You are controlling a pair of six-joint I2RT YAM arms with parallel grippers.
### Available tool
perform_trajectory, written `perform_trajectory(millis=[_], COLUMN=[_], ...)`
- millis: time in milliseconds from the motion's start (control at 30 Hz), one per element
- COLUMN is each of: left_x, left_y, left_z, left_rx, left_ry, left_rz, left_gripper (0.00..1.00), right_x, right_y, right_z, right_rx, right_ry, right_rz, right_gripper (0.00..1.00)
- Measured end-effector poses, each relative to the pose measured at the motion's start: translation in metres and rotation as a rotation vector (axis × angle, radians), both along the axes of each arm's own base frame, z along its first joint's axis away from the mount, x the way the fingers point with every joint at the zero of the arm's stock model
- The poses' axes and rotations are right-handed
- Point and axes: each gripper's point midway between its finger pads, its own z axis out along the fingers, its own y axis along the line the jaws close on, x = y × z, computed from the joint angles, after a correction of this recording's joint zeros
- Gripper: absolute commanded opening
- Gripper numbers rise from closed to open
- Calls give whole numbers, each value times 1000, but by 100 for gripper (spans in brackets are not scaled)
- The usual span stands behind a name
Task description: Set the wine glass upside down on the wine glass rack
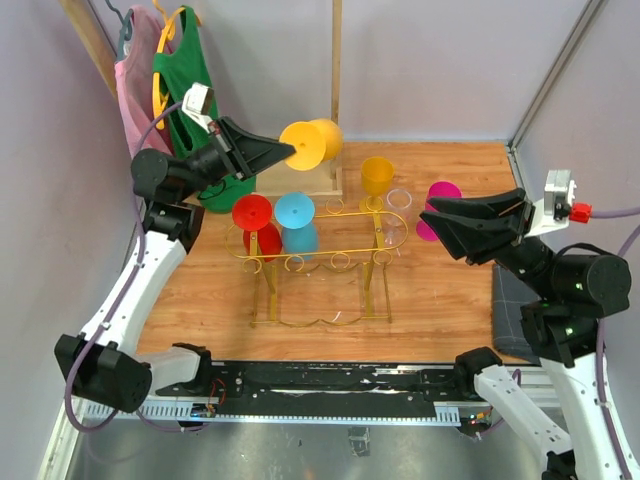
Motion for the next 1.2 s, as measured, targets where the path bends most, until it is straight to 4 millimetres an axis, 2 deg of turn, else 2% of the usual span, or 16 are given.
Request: perform_trajectory(millis=[300,700,967,1200], left_x=[17,33,36,39], left_y=[-27,-36,-40,-41], left_z=[-25,-61,-54,-72], left_rx=[9,57,121,161], left_ry=[108,302,334,412], left_rz=[-67,-37,16,30], left_gripper=[0,0,0,0], right_x=[-16,-6,-5,-5], right_y=[-19,-21,-21,-21], right_z=[-14,-29,-30,-30], right_rx=[-28,-47,-47,-46], right_ry=[-19,25,28,28], right_rz=[-108,-142,-144,-146], right_gripper=[36,35,35,35])
